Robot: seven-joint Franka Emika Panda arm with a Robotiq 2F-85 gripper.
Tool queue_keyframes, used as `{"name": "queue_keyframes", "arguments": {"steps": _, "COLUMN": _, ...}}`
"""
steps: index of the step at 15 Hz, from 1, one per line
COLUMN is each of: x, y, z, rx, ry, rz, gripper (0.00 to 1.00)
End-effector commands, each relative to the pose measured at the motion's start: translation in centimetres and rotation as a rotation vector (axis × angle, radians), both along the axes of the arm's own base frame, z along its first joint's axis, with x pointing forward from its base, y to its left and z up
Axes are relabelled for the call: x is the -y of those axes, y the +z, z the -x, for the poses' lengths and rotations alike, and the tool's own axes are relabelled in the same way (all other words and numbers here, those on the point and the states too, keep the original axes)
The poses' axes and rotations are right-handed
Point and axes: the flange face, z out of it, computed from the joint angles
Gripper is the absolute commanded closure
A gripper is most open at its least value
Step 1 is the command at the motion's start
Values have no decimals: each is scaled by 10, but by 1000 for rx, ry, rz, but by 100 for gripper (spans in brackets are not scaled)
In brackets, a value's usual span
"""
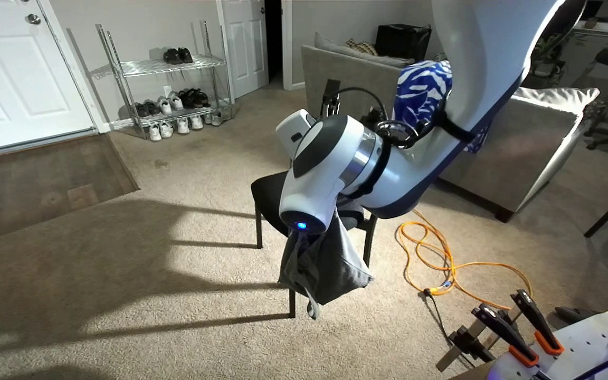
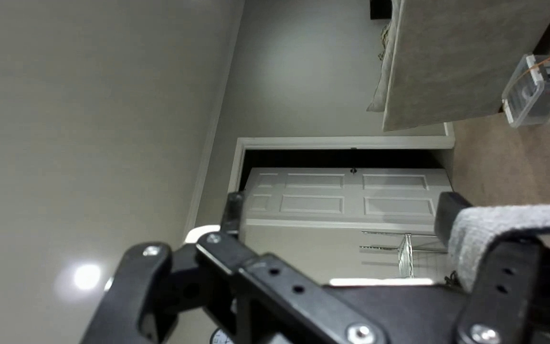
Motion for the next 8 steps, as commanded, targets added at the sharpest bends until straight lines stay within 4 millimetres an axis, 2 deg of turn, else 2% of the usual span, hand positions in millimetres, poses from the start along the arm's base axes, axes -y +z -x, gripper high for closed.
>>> {"name": "queue_keyframes", "arguments": {"steps": 1, "x": 5, "y": 21, "z": -10, "rx": -6, "ry": 36, "rz": 15, "gripper": 0}}
{"name": "queue_keyframes", "arguments": {"steps": 6, "x": 7, "y": 22, "z": -15, "rx": -36, "ry": 89, "rz": 3, "gripper": 0}}
{"name": "queue_keyframes", "arguments": {"steps": 7, "x": 1, "y": 11, "z": -18, "rx": -13, "ry": 51, "rz": -25, "gripper": 0}}
{"name": "queue_keyframes", "arguments": {"steps": 8, "x": 1, "y": 11, "z": -19, "rx": -20, "ry": 60, "rz": -27, "gripper": 0}}
